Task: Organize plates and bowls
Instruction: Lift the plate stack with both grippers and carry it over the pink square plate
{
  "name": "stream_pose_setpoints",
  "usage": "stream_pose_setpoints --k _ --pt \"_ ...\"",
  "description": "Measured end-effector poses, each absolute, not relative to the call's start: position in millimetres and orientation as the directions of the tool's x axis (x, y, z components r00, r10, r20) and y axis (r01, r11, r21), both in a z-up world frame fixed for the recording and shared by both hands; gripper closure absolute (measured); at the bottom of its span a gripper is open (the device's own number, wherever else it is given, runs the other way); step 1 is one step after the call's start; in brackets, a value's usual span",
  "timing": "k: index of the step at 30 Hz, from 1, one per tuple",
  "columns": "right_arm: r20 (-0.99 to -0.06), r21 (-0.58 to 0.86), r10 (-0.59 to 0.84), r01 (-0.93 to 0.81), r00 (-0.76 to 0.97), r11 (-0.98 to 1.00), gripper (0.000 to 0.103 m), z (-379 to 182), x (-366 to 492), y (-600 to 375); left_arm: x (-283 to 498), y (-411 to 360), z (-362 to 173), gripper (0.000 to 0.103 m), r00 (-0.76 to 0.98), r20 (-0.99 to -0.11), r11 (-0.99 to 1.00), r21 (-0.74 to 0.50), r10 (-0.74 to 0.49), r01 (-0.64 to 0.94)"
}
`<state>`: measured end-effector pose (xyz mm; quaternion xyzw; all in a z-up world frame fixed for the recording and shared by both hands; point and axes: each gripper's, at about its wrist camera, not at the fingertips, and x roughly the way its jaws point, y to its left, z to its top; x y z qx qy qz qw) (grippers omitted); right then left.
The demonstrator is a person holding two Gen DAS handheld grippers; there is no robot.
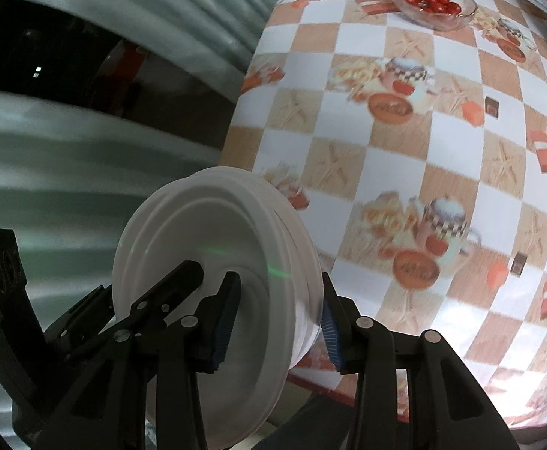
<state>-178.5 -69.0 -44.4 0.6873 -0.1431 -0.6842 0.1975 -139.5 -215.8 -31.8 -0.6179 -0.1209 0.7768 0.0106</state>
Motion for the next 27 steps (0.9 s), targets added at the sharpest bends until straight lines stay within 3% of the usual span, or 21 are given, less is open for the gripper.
stream_pose_setpoints --k 11,27 --pt "-0.884 0.466 -0.461 0.068 0.076 -0.882 0.059 -58 -138 -82 -95 -224 -44 0.058 -0.201 -0.966 -0.967 -0.195 0.161 0.165" --pt "-0.891 0.449 -0.439 0.094 0.114 -0.888 0.060 -98 -146 -100 -91 -242 -82 0.058 -0.172 -0.970 -0.954 -0.207 0.171 0.217"
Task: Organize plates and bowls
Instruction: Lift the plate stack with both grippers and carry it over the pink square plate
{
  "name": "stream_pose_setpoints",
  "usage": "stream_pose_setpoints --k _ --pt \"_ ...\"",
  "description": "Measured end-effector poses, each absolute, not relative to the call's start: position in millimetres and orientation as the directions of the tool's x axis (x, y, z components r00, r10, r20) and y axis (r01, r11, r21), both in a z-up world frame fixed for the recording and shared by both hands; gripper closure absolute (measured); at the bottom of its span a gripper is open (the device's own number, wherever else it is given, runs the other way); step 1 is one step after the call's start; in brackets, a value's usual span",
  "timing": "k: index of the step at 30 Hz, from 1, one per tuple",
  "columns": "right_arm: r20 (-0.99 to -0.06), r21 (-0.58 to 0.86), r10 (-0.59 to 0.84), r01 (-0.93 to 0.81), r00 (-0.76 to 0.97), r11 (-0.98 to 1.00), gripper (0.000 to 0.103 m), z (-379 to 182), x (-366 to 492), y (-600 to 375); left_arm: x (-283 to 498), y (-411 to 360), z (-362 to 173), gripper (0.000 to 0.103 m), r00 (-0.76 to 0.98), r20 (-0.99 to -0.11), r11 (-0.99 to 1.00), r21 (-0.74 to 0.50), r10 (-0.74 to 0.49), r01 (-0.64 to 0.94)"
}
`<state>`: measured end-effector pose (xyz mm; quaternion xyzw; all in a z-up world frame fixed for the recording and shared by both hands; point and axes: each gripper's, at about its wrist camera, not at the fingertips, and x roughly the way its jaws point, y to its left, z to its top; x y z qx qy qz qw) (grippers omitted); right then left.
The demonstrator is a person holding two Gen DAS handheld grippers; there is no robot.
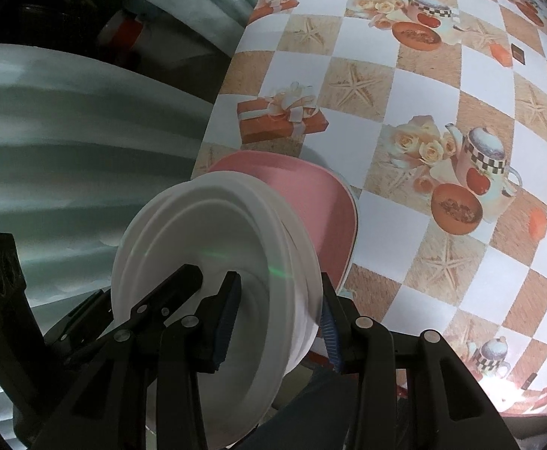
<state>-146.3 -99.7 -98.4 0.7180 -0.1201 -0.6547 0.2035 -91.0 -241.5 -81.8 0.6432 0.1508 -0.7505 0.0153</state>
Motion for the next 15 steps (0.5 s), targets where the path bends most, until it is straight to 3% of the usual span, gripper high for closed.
stream_pose_setpoints --k 13,15 --pt "-0.905 0.422 -0.406 0.138 0.129 -0.896 0.059 -117 -155 -103 -98 -244 -100 0.058 -0.185 -0.969 -0.959 -0.200 0.163 0.200" --pt "-0.908 0.416 -0.400 0.150 0.128 -0.897 0.059 -117 -155 -104 -97 -245 -102 0.054 -0.183 -0.969 -0.959 -0.201 0.165 0.199"
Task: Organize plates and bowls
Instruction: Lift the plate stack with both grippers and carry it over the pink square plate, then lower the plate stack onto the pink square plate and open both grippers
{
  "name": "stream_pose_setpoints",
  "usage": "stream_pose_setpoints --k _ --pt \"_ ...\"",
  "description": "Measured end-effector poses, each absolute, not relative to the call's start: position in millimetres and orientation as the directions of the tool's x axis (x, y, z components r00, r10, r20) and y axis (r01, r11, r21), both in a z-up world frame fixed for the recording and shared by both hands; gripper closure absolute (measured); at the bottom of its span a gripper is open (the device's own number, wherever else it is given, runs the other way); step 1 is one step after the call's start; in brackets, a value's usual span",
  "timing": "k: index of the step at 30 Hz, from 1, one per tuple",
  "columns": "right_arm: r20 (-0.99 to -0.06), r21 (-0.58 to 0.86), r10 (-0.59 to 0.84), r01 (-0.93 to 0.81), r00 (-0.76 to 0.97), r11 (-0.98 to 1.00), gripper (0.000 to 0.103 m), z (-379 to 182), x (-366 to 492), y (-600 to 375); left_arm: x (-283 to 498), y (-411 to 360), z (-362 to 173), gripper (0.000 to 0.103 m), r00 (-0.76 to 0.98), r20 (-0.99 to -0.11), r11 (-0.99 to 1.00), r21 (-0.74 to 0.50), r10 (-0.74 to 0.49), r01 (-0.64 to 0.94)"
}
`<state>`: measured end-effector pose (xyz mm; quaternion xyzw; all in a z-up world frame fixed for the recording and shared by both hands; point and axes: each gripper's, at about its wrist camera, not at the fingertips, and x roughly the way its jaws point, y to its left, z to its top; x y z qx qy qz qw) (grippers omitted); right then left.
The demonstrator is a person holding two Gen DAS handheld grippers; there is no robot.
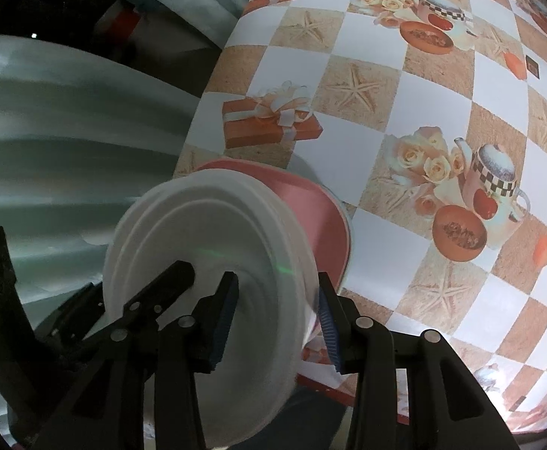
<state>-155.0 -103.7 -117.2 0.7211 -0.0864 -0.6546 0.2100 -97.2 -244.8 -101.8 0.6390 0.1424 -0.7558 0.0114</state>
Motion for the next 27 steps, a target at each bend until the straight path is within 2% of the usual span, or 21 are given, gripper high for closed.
stream_pose_setpoints --k 2,4,5,6,7,9,11,12,13,20,25,27 --pt "-0.913 0.404 -0.388 0.161 0.124 -0.900 0.056 -117 -155 -104 -97 -245 -102 0.049 -0.182 -0.972 -0.962 -0.185 0.149 0.200" --pt "-0.921 0.387 -0.372 0.170 0.117 -0.906 0.047 -116 -156 -103 -96 -247 -102 0.038 -0.180 -0.977 -0.967 -0.149 0.112 0.207" --pt "-0.925 0.379 -0.364 0.171 0.113 -0.910 0.044 -115 -157 -101 -96 -248 -102 0.028 -0.179 -0.979 -0.968 -0.139 0.101 0.210" --pt "-0.926 0.376 -0.361 0.169 0.110 -0.911 0.038 -113 -157 -99 -96 -250 -102 0.021 -0.176 -0.981 -0.969 -0.123 0.086 0.213" --pt "-0.927 0.374 -0.361 0.168 0.106 -0.912 0.024 -112 -158 -96 -96 -251 -100 0.020 -0.183 -0.980 -0.970 -0.113 0.074 0.215" --pt "-0.931 0.365 -0.355 0.174 0.085 -0.915 0.011 -106 -159 -93 -95 -253 -95 0.019 -0.203 -0.978 -0.973 -0.097 0.054 0.209" --pt "-0.934 0.357 -0.350 0.187 0.069 -0.915 0.011 -99 -160 -90 -94 -254 -89 0.014 -0.227 -0.973 -0.975 -0.092 0.045 0.201" --pt "-0.936 0.351 -0.346 0.194 0.064 -0.916 0.011 -95 -159 -88 -94 -255 -86 0.005 -0.237 -0.971 -0.976 -0.088 0.039 0.199" --pt "-0.940 0.340 -0.335 0.204 0.056 -0.918 0.011 -92 -159 -88 -95 -255 -84 0.000 -0.240 -0.970 -0.977 -0.082 0.033 0.198" --pt "-0.947 0.316 -0.321 0.223 0.013 -0.922 0.011 -68 -159 -82 -98 -251 -66 0.000 -0.267 -0.964 -0.986 -0.055 0.012 0.155" --pt "-0.959 0.268 -0.284 0.276 -0.018 -0.923 0.011 -48 -155 -84 -95 -242 -43 0.000 -0.309 -0.945 -0.990 0.070 -0.106 0.124" --pt "-0.964 0.243 -0.264 0.299 -0.030 -0.923 0.011 -40 -155 -85 -95 -237 -36 0.000 -0.291 -0.950 -0.992 0.090 -0.114 0.094"
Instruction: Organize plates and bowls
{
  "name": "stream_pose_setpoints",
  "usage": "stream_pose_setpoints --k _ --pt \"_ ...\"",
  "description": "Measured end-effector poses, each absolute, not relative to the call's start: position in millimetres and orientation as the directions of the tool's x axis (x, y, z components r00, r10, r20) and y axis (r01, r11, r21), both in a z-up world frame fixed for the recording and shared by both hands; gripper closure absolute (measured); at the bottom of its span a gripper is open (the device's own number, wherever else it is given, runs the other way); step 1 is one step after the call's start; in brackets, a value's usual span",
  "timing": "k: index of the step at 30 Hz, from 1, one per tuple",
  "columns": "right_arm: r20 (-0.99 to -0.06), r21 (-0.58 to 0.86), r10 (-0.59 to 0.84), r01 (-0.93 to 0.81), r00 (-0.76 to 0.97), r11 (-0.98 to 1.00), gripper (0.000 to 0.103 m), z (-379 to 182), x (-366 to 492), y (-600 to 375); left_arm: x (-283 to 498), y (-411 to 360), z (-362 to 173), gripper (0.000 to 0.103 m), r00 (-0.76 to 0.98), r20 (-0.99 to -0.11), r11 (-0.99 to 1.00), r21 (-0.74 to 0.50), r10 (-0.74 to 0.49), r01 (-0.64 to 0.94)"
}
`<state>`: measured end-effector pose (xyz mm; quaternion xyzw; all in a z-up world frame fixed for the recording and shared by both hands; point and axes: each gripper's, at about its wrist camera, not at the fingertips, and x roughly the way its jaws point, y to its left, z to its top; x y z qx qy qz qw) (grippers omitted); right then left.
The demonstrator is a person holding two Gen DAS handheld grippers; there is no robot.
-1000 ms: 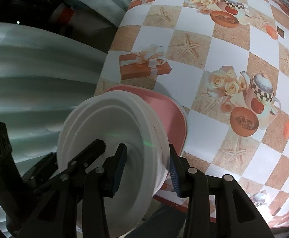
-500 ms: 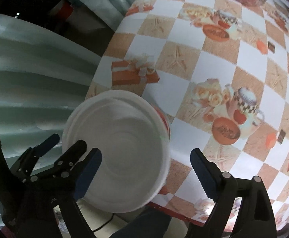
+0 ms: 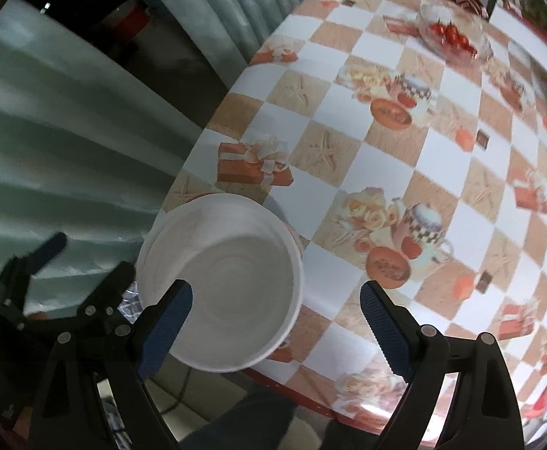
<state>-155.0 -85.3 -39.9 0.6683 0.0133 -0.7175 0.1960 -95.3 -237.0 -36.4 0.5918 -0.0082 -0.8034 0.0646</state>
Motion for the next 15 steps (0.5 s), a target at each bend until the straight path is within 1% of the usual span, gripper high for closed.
stream_pose_setpoints --k 5,9,10,11,15 --pt "-0.965 0.247 -0.260 0.331 0.003 -0.911 0.011 -26 -151 -85 -91 -229 -25 0.000 -0.225 -0.974 -1.000 0.023 -0.023 0.003" --pt "-0.971 0.227 -0.237 0.358 0.017 -0.906 0.011 -16 -144 -82 -82 -220 -12 0.000 -0.182 -0.983 -0.999 -0.011 0.019 -0.044" --pt "-0.973 0.221 -0.231 0.359 0.018 -0.907 0.003 -14 -142 -81 -80 -219 -10 0.000 -0.175 -0.985 -0.999 -0.008 0.016 -0.048" --pt "-0.973 0.220 -0.228 0.357 0.018 -0.908 0.000 -12 -141 -79 -78 -218 -9 0.000 -0.170 -0.985 -0.999 -0.004 0.012 -0.051" --pt "-0.966 0.248 -0.257 0.337 0.018 -0.908 0.000 -5 -135 -73 -71 -212 -6 0.000 -0.150 -0.989 -0.998 0.012 -0.003 -0.060"
